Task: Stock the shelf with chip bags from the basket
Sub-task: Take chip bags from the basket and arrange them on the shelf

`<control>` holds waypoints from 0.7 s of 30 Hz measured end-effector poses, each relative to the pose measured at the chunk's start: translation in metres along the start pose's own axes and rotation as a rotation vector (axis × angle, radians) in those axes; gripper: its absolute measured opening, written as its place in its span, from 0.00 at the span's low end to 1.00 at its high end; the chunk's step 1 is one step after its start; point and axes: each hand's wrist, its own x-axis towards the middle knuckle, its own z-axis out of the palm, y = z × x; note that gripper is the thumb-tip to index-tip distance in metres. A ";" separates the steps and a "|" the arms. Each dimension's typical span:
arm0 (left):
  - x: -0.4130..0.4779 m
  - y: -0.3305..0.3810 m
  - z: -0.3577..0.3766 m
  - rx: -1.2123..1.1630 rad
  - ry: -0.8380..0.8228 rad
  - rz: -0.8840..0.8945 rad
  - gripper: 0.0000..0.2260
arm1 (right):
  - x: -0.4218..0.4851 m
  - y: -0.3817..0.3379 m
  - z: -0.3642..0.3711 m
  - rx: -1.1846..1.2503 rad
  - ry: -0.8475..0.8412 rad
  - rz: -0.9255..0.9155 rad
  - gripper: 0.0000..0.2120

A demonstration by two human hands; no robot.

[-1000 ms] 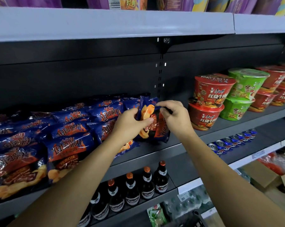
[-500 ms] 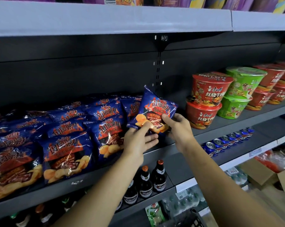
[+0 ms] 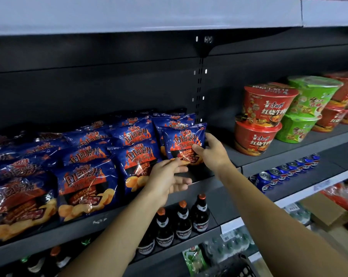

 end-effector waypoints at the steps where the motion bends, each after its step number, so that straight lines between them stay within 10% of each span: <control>1: 0.000 -0.001 0.000 0.005 0.005 -0.001 0.09 | 0.001 0.000 0.003 -0.005 -0.015 -0.008 0.15; 21: -0.009 0.000 -0.003 0.134 -0.032 0.070 0.08 | -0.011 0.001 -0.002 0.043 0.010 0.009 0.25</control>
